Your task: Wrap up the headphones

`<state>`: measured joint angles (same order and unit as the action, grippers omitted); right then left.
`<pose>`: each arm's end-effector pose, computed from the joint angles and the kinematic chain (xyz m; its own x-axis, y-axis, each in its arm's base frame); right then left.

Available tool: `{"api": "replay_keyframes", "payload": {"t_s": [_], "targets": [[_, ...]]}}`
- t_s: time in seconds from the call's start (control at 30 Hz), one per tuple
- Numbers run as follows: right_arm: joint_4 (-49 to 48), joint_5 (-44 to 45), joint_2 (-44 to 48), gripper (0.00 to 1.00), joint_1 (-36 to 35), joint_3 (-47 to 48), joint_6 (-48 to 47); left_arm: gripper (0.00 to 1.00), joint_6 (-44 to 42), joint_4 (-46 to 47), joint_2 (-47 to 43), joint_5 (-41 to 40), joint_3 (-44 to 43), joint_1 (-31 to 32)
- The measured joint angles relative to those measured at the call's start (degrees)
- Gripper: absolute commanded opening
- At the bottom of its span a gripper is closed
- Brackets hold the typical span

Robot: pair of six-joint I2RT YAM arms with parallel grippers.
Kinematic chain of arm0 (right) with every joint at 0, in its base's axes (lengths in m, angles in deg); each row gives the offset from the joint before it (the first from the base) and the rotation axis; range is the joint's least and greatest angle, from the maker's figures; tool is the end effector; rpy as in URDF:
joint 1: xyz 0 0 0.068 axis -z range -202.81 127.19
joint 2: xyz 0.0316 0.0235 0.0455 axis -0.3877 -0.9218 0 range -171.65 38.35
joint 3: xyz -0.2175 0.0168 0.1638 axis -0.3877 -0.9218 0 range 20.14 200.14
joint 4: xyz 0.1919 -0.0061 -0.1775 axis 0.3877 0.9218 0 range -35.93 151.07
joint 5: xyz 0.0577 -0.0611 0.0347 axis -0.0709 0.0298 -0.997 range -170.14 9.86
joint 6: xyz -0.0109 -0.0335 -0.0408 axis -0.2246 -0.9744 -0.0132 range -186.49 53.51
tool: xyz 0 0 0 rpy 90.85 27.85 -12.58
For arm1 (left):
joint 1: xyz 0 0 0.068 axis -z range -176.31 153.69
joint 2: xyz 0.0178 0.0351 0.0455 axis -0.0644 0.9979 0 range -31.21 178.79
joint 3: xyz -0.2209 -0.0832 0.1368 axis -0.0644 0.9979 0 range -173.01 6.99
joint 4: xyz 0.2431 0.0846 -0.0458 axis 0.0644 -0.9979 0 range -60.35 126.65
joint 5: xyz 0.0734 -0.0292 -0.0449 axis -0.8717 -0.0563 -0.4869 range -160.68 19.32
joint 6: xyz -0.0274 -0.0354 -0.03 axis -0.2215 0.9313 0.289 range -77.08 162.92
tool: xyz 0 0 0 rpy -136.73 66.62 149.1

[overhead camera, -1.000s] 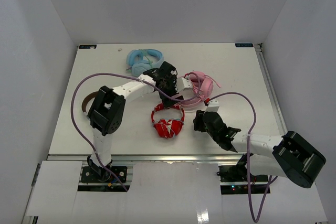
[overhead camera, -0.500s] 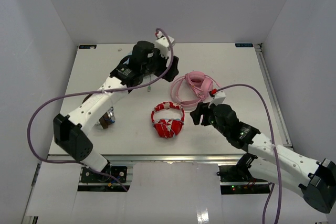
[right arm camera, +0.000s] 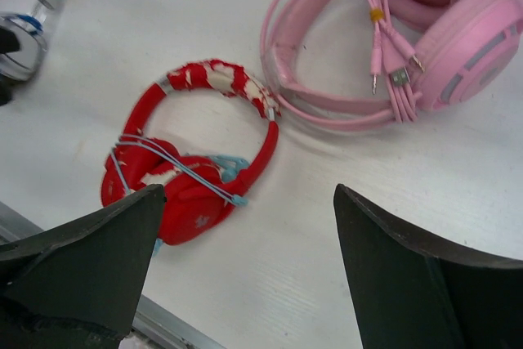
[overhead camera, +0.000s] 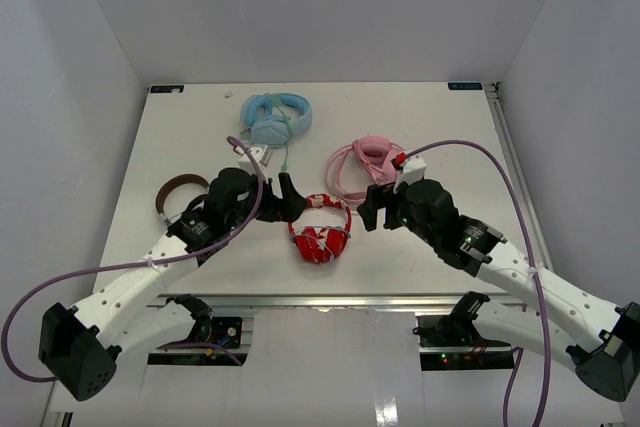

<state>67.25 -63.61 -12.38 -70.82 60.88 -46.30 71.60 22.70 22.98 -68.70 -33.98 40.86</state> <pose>0.1442 0.1448 0.2920 -0.4325 0.0141 -0.9015 -0.4137 0.8853 0.2124 0.1707 -0.1310 0.2800 -0.6207 -0.1313 -0.7730 0.3766 0.8148 -0.4408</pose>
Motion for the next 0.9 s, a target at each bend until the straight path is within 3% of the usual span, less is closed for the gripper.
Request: {"api": "replay_keyframes", "payload": {"t_s": [0.33, 0.9], "targets": [[-1.2, 1.8, 2.5, 0.9, 0.0, -5.1, 1.7, 0.98, 0.8, 6.3, -11.2, -6.4, 9.6, 4.9], [-2.7, 1.3, 4.8, 0.9, 0.0, -6.0, 2.2, 0.98, -0.1, 9.8, -14.9, -9.6, 11.5, 5.8]]}}
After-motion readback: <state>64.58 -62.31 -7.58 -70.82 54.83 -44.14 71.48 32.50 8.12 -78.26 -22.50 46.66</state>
